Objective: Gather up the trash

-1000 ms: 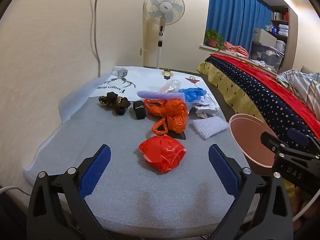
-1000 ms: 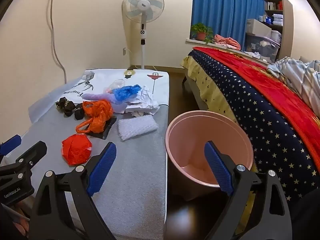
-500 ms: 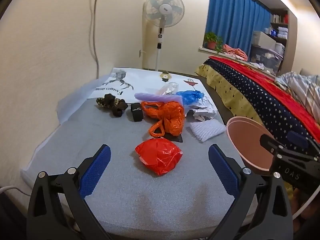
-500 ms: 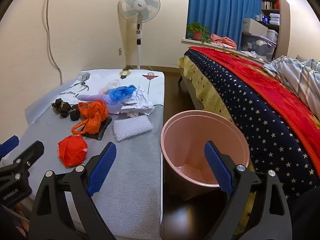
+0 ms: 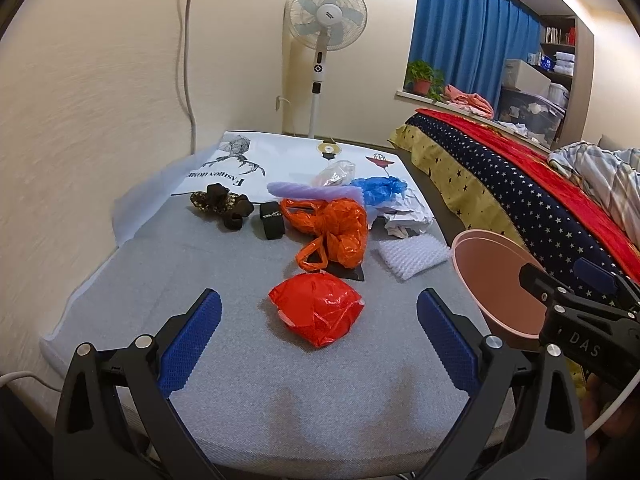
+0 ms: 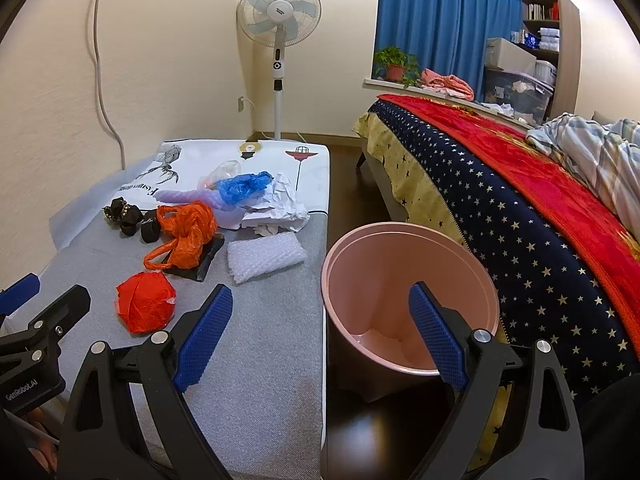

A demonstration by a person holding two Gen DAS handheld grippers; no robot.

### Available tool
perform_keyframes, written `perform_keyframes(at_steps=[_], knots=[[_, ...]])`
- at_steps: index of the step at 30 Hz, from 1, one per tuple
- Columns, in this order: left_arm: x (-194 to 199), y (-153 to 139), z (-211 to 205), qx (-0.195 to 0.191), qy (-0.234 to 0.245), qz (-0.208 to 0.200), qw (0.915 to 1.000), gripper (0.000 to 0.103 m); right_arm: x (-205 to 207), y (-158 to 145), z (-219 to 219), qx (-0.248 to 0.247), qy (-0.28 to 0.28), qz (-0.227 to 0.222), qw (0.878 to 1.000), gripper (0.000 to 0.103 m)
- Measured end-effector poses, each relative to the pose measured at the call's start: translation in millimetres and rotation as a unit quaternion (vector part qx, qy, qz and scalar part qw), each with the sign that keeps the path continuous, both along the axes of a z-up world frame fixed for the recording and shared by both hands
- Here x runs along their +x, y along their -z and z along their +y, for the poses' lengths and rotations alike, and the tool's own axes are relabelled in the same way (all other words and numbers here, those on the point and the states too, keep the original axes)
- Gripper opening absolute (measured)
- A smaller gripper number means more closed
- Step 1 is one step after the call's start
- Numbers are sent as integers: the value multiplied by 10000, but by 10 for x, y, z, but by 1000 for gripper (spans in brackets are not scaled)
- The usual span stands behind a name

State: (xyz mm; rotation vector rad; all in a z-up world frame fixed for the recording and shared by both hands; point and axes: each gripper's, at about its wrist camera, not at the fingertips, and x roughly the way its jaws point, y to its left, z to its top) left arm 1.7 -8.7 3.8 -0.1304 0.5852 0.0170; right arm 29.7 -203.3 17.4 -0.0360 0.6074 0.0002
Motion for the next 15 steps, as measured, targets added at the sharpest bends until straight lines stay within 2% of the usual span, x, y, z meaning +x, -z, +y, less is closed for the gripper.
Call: perform_keyframes(at_steps=[15], knots=[[-3, 1, -3, -4, -4, -2, 10000, 95, 6, -4, 25, 0, -8, 2, 10000, 88]])
